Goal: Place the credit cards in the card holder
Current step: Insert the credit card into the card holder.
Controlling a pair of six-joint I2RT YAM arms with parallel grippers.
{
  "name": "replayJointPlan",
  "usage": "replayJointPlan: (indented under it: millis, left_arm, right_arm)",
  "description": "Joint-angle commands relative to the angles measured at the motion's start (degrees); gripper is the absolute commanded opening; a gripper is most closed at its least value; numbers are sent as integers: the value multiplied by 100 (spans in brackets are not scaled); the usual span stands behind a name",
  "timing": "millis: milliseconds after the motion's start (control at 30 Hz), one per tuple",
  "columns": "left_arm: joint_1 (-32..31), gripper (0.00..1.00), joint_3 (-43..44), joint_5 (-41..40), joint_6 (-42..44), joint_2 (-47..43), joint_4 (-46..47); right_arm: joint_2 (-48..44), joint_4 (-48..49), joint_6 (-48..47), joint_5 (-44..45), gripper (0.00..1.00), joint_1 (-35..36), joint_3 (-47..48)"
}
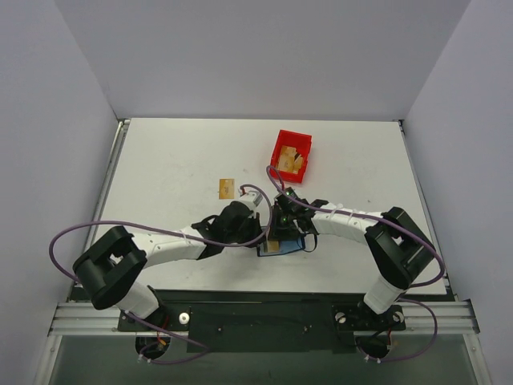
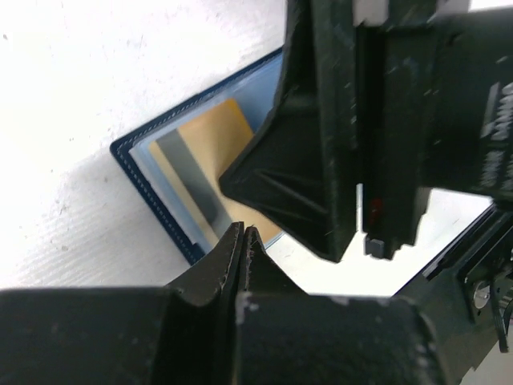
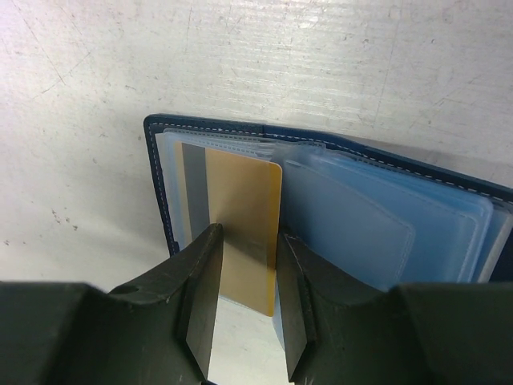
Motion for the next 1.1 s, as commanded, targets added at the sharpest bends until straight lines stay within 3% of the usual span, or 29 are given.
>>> replayJointPlan:
  millis: [0, 500, 1067]
  left_arm:
    - [-28, 0, 332, -82, 170, -50, 115]
    - [-37, 0, 262, 235, 74, 723, 563]
    - [-37, 0, -441, 279, -251, 961, 950]
  right_arm:
    - [249, -156, 80, -80, 29, 25, -52]
    - [109, -288, 106, -256, 29, 25, -8]
    - [-295, -832, -78, 226, 31, 34, 132]
